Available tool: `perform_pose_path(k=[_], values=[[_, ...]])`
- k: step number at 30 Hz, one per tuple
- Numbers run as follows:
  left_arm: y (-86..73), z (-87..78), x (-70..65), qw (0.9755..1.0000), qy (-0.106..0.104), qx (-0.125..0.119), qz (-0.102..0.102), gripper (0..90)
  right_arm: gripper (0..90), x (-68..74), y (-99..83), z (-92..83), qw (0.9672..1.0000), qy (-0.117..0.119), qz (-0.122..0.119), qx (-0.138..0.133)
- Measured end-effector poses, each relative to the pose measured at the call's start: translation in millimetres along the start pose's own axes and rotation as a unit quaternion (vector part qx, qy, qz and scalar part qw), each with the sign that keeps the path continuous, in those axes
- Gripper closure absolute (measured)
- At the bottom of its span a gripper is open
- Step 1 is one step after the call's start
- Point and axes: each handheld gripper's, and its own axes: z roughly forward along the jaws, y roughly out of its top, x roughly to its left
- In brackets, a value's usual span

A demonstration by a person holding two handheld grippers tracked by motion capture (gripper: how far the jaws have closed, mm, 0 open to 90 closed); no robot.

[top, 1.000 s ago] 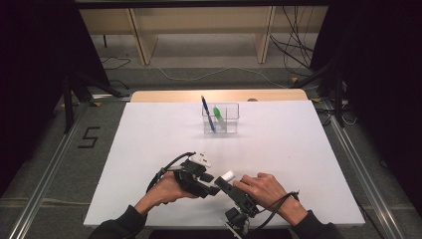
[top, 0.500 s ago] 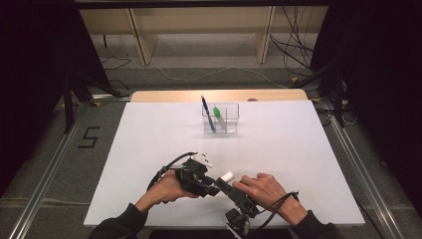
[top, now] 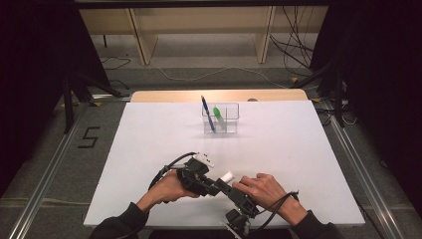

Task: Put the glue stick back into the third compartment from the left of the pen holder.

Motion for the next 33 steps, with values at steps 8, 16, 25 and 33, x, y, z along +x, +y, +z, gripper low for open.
perform_pose_path(k=[8, 16, 25, 33], values=[[-0.1, -0.4, 1.8, 1.0, -0.001, -0.001, -0.003, 69.4, 70.2, -0.4, -0.1, -0.5, 1.0, 0.0, -0.004, -0.004], [-0.7, 0.1, 2.2, 1.0, 0.0, -0.005, -0.005, 70.2, 69.1, -0.9, -0.5, 0.0, 1.0, 0.004, 0.002, -0.001], [-4.5, -2.9, 8.4, 0.9996, 0.006, -0.006, -0.026, 70.4, 52.5, -5.3, -9.7, -6.2, 0.9987, -0.006, 0.048, 0.015], [-9.3, -11.4, 19.9, 0.9973, 0.019, -0.036, -0.061, 70.4, 43.6, -13.0, -28.1, -20.7, 0.9853, -0.042, 0.161, 0.039]])
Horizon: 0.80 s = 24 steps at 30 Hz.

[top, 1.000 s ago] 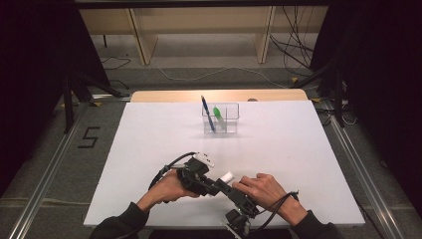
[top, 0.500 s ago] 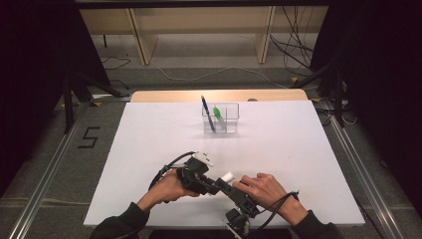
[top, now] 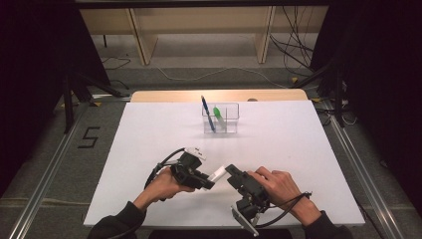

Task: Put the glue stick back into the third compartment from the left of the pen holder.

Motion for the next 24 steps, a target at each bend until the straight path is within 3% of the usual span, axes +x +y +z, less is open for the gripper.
perform_pose_path(k=[1, 3, 6, 7, 12, 13, 19, 21, 22, 24], values=[[0.0, -1.5, 2.0, 1.0, 0.0, -0.006, -0.007, 70.4, 41.8, -1.2, -2.5, -1.5, 0.9997, -0.003, 0.023, 0.007], [0.0, -4.5, 5.4, 0.9995, 0.01, -0.024, -0.015, 70.4, 39.3, -3.5, -8.0, -3.7, 0.9961, -0.002, 0.086, 0.019], [0.4, -8.1, 9.7, 0.998, 0.021, -0.051, -0.031, 70.4, 37.4, -7.7, -17.3, -8.0, 0.9857, 0.011, 0.166, 0.024], [0.3, -9.2, 10.8, 0.9971, 0.029, -0.062, -0.034, 70.4, 37.4, -7.7, -20.0, -9.2, 0.9833, 0.005, 0.181, 0.019], [1.0, -14.2, 15.1, 0.9915, 0.047, -0.11, -0.052, 70.4, 35.7, -10.3, -28.5, -11.9, 0.9671, 0.024, 0.253, 0.018], [1.3, -14.8, 15.8, 0.99, 0.051, -0.119, -0.055, 70.4, 35.1, -10.4, -29.8, -11.8, 0.9596, 0.027, 0.279, 0.02], [6.1, -16.9, 22.9, 0.9807, 0.065, -0.168, -0.074, 70.4, 32.7, -14.9, -39.0, -13.5, 0.9237, 0.047, 0.379, 0.024], [9.4, -15.8, 25.1, 0.9771, 0.072, -0.183, -0.083, 70.3, 32.3, -14.6, -42.0, -14.4, 0.9127, 0.053, 0.405, 0.022], [11.6, -15.0, 26.0, 0.9765, 0.069, -0.185, -0.087, 70.3, 32.2, -14.7, -43.7, -14.9, 0.9099, 0.054, 0.411, 0.021], [16.4, -13.4, 27.5, 0.9752, 0.072, -0.19, -0.087, 70.3, 31.8, -14.2, -45.9, -16.1, 0.8991, 0.06, 0.433, 0.018]])
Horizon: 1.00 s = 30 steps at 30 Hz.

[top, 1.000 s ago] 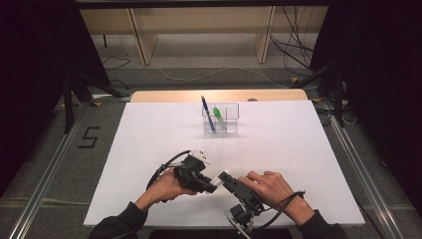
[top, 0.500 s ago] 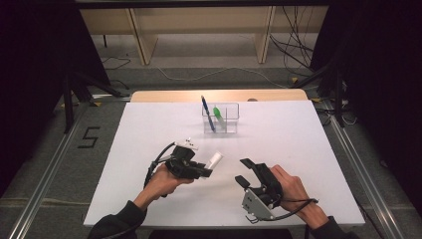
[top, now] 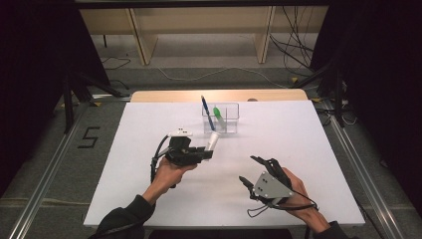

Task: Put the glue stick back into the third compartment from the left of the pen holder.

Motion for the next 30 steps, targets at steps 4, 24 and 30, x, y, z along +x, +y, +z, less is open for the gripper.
perform_pose_path(k=[4, 24, 30], values=[[9.2, 7.2, -2.9, 0.9998, 0.003, -0.016, -0.006, 70.4, 30.6, -4.1, -2.4, -4.6, 0.9988, 0.01, 0.048, -0.002], [58.2, 47.3, -2.8, 0.9974, 0.039, -0.059, -0.009, 70.3, 26.8, -26.4, -25.7, -25.5, 0.9536, 0.061, 0.294, -0.026], [67.6, 57.9, 3.7, 0.9963, 0.057, -0.063, -0.014, 70.3, 26.8, -24.1, -27.9, -23.3, 0.9556, 0.059, 0.288, -0.016]])
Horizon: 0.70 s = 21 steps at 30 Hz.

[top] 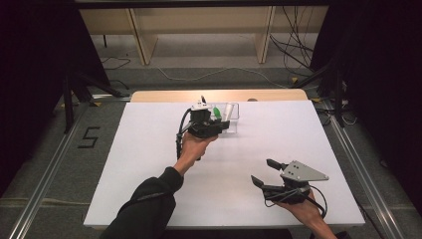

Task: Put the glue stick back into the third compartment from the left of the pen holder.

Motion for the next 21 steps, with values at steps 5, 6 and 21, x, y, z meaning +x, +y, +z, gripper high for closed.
perform_pose_path(k=[5, 6, 21], values=[[5.7, 10.4, 3.8, 0.9999, 0.013, -0.001, -0.002, 70.3, 26.8, -0.8, -0.5, 0.5, 1.0, 0.003, 0.005, -0.003], [6.7, 13.1, 4.2, 0.9999, 0.016, -0.004, -0.002, 70.3, 26.8, -0.8, -0.5, 0.5, 1.0, 0.003, 0.007, -0.003], [26.3, 46.4, 11.9, 0.9983, 0.05, -0.018, -0.024, 70.2, 23.6, -3.2, -1.0, 0.5, 0.9997, 0.014, 0.022, -0.001]])
